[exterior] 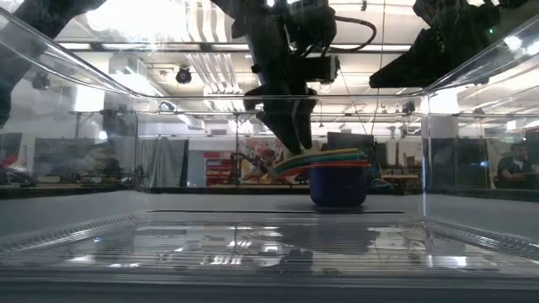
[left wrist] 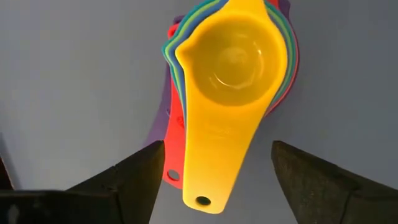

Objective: Nest measuring cups in basket
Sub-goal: Put the stacked measuring cups into the transparent bin

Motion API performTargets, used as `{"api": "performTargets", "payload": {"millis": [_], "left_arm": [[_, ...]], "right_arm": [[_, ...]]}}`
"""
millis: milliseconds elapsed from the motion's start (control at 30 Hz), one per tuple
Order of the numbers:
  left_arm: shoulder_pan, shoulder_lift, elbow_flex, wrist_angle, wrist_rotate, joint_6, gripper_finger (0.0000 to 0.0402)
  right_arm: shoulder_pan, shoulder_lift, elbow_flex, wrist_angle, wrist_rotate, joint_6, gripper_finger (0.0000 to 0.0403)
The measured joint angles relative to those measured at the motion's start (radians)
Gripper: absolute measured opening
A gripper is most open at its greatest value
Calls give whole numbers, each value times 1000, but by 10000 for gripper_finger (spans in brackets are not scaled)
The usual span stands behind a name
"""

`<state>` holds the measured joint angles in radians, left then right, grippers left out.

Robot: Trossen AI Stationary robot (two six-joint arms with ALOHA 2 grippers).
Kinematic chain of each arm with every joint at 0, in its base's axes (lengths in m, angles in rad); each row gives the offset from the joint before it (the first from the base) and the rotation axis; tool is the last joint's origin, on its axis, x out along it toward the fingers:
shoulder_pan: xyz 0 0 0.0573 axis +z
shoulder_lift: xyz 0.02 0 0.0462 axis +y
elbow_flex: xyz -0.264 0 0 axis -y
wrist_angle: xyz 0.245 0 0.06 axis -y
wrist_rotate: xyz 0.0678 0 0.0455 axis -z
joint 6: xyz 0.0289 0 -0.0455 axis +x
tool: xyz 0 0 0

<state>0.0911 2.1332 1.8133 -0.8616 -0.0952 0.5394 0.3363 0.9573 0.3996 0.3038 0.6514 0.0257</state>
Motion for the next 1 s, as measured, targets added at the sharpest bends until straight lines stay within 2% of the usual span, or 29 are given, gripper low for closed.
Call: {"api": "performTargets", "payload": {"millis": [133,500,633,833,1000], "left_arm": [[8,17,0,-1,0,2,292],[17,27,5,23,-24,77,383],[28,27,2,10,-18,134,383],[54,27,0,10,85,143,361],[62,27,-7,15,99,159,353]], "right_arm": [[0,0,0,0,0,0,201],[0,0,0,0,0,0,201],[0,0,0,-4,0,0,201],[0,0,0,-8,1,0,201],[0,0,0,-8,1,0,201]]}}
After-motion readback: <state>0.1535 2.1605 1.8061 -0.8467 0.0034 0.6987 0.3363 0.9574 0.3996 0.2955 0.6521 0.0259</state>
